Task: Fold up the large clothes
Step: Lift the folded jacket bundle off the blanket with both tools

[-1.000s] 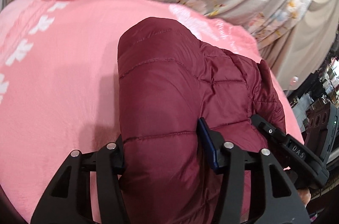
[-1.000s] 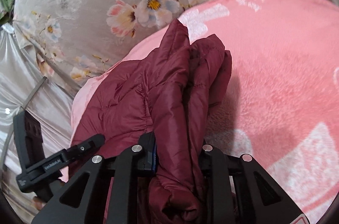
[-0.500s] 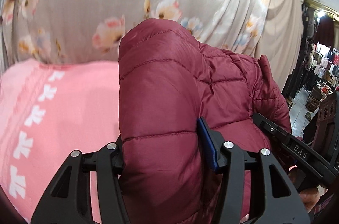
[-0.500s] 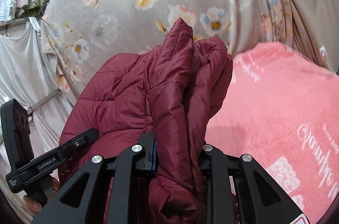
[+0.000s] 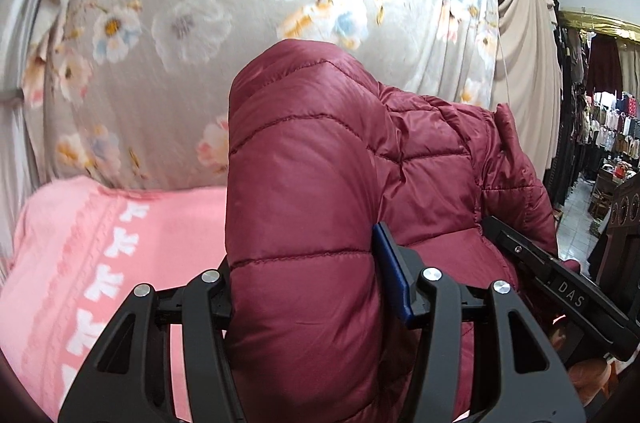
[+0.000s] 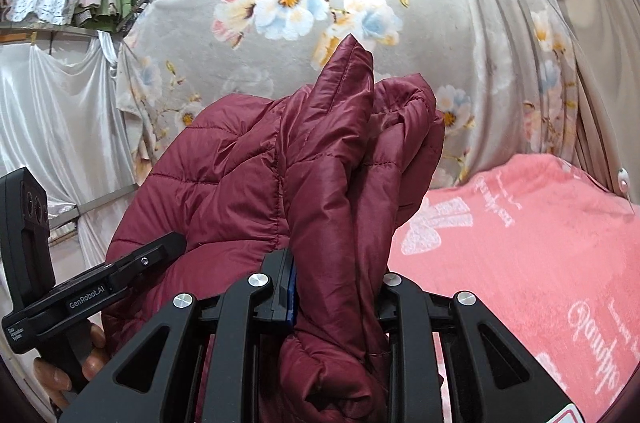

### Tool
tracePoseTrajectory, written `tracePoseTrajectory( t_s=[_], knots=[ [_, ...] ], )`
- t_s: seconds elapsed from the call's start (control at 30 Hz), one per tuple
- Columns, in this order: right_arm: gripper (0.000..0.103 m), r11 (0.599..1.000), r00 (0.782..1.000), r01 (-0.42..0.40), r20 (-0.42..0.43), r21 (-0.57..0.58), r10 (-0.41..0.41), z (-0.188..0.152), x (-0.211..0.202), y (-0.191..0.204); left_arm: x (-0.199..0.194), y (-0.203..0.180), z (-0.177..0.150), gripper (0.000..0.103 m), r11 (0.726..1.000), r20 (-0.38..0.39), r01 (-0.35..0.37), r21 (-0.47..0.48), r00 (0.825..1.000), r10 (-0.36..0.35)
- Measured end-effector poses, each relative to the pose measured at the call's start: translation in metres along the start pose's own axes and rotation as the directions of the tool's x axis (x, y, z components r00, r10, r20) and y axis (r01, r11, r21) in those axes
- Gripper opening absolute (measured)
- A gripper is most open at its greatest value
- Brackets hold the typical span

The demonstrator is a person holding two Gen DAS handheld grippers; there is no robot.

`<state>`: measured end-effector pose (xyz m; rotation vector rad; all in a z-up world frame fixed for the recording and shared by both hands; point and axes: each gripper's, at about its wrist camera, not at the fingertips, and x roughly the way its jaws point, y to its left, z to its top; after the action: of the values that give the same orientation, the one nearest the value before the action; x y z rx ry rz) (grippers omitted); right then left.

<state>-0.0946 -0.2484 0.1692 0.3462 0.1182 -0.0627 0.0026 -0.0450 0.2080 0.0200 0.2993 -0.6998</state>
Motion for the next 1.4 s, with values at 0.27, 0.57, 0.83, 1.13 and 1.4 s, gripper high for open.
tracePoseTrajectory(
  t_s=[0.27, 0.57, 0.83, 1.13, 1.4],
  knots=[
    [0.021, 0.993, 0.993, -0.077, 0.078, -0.085, 0.084, 0.024, 0.016, 0.045, -0.028, 0.034, 0.028, 0.052, 0.998, 0.155, -0.054, 0.04, 0.987, 0.047],
    [0.022, 0.98, 0.988, -0.155, -0.014, -0.123, 0.155, 0.015, 0.108, 0.071, 0.013, 0.1, 0.025, 0.054, 0.991, 0.156, -0.133, 0.012, 0.979, 0.129],
    [0.022, 0.983, 0.978, -0.162, -0.145, -0.091, 0.148, -0.031, 0.215, 0.064, 0.102, 0.174, -0.013, 0.053, 0.985, 0.025, -0.168, -0.036, 0.985, 0.169],
    [0.022, 0.991, 0.95, -0.127, -0.292, -0.029, 0.113, -0.091, 0.307, 0.034, 0.187, 0.23, -0.066, 0.053, 0.982, -0.115, -0.166, -0.095, 0.981, 0.154],
    [0.022, 0.994, 0.92, -0.11, -0.379, -0.012, 0.097, -0.135, 0.35, 0.019, 0.233, 0.256, -0.112, 0.053, 0.974, -0.202, -0.184, -0.133, 0.967, 0.155]
  ],
)
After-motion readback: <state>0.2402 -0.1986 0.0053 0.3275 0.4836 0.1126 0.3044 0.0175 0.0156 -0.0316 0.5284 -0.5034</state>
